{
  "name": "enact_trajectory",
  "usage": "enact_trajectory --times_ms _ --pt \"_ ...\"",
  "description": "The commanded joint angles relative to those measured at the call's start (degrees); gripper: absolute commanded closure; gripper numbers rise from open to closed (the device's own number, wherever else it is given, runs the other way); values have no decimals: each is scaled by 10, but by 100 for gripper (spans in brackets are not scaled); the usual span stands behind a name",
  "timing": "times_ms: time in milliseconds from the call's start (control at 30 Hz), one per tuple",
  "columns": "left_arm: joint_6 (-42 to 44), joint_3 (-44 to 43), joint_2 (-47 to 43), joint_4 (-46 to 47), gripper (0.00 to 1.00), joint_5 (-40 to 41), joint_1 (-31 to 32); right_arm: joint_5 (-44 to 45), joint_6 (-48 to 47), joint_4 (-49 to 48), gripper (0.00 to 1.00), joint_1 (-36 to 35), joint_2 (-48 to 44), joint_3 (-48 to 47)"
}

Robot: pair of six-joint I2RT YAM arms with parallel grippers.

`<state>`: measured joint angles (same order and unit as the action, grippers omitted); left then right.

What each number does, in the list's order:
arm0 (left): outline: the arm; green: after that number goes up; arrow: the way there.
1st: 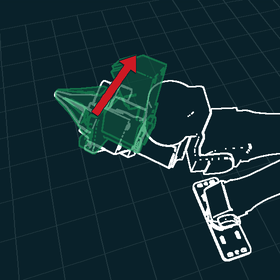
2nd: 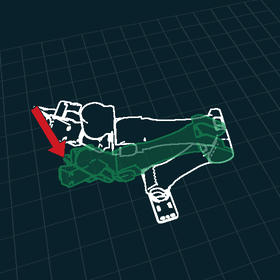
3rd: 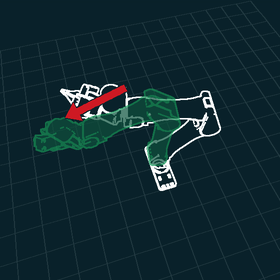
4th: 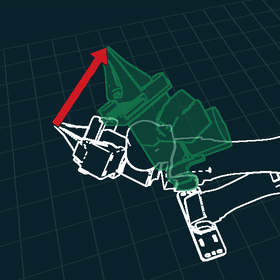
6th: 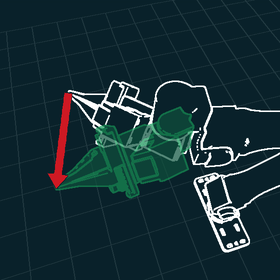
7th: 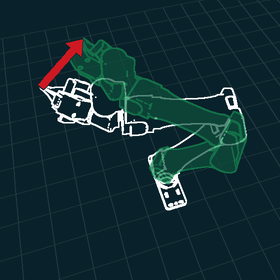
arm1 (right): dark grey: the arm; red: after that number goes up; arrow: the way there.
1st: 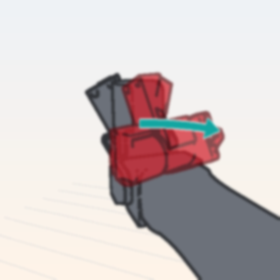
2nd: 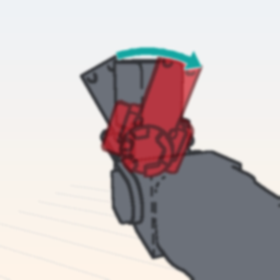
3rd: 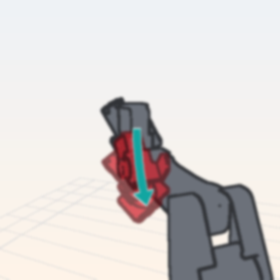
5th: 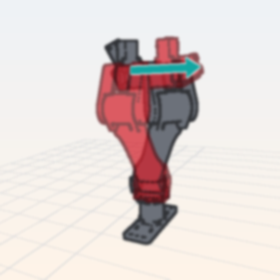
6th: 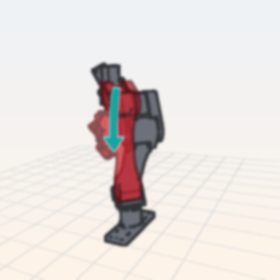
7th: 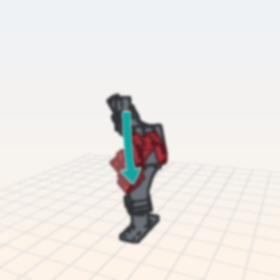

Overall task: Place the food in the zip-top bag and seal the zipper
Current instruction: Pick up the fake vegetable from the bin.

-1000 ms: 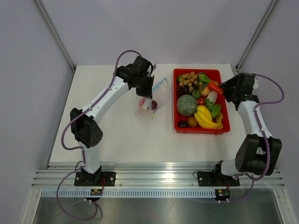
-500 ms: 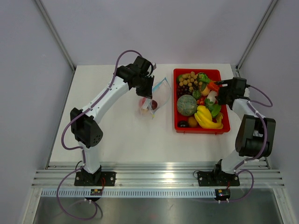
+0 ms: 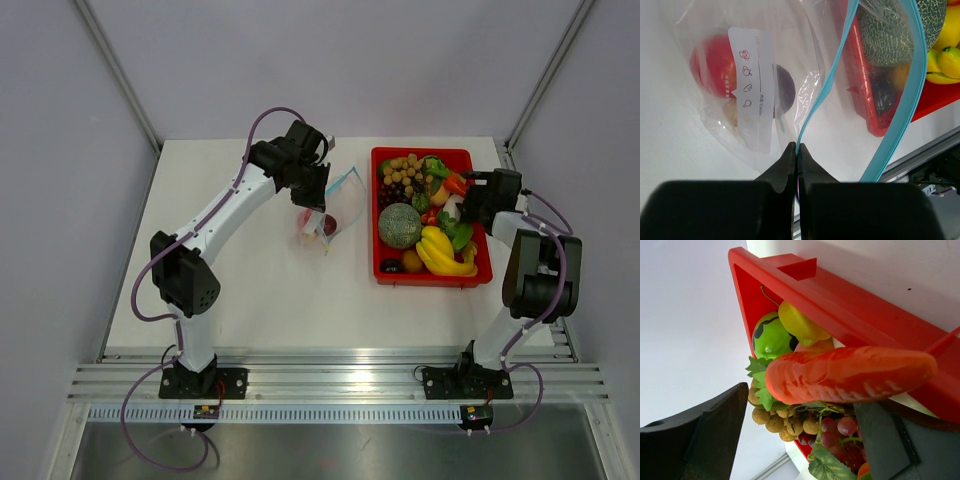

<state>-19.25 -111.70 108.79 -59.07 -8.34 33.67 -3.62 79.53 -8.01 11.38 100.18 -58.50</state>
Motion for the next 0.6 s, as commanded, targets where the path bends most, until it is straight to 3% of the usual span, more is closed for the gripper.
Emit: enact_trajectory --times_ms 0,167,433,567 --pt "12 -5 -20 8 100 0 -3 20 32 -43 9 5 15 5" --pt "12 0 -19 10 100 -4 -3 33 51 -57 17 5 23 21" --pt "12 2 -17 11 100 -5 -3 33 45 -61 56 5 17 23" --pt "12 2 -20 11 100 -5 -3 33 31 -56 71 5 -3 23"
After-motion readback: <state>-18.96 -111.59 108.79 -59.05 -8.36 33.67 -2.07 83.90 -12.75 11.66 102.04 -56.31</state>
